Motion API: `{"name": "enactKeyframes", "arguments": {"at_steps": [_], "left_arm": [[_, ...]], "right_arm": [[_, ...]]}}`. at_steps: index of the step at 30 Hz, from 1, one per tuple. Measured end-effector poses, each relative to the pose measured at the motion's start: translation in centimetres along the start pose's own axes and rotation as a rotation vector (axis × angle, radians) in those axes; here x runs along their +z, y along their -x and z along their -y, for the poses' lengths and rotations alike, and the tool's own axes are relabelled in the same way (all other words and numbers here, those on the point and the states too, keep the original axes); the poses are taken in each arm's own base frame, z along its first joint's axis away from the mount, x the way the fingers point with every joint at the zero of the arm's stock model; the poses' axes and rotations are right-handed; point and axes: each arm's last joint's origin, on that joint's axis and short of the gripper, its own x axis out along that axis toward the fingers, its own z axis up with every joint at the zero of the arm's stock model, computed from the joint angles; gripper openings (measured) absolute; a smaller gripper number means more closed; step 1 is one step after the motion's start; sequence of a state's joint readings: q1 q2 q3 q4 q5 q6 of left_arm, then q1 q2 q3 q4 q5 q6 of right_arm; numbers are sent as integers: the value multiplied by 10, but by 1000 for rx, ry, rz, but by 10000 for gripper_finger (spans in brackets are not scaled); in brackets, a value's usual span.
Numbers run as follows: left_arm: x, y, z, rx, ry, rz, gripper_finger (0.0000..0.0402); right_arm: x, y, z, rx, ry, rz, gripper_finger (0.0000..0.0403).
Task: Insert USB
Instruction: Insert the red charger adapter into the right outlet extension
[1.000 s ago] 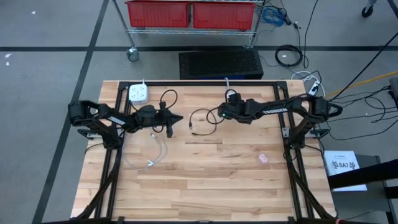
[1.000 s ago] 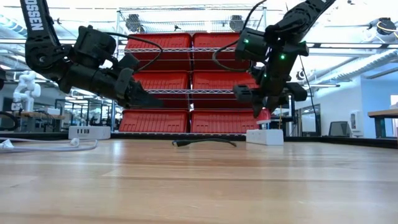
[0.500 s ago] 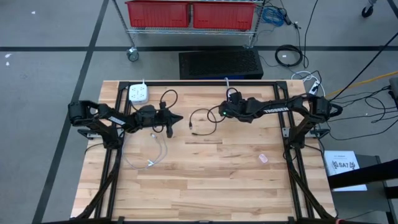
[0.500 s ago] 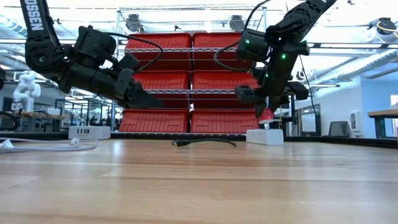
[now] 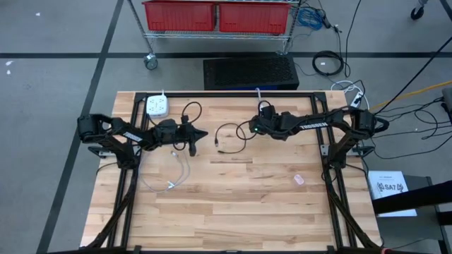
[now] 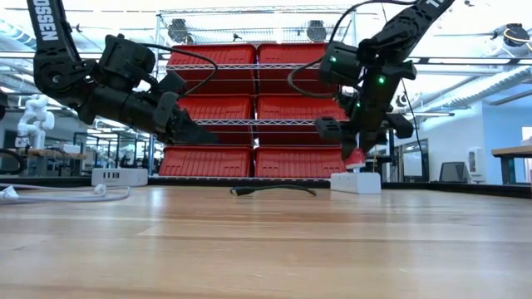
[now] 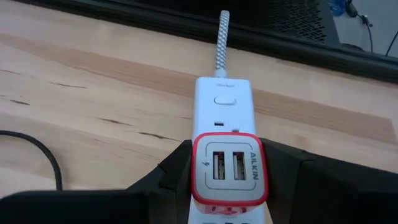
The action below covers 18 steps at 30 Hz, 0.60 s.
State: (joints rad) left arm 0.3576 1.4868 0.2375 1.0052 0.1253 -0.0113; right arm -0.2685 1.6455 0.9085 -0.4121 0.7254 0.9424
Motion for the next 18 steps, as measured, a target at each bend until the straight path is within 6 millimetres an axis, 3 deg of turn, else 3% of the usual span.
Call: {"name": "enactKeyframes", "arguments": {"at_steps": [18], "left_arm": [[0,0,0,0,0,-5,13]], "right_arm": [[-22,-6,8,14,-47,44,117]]}}
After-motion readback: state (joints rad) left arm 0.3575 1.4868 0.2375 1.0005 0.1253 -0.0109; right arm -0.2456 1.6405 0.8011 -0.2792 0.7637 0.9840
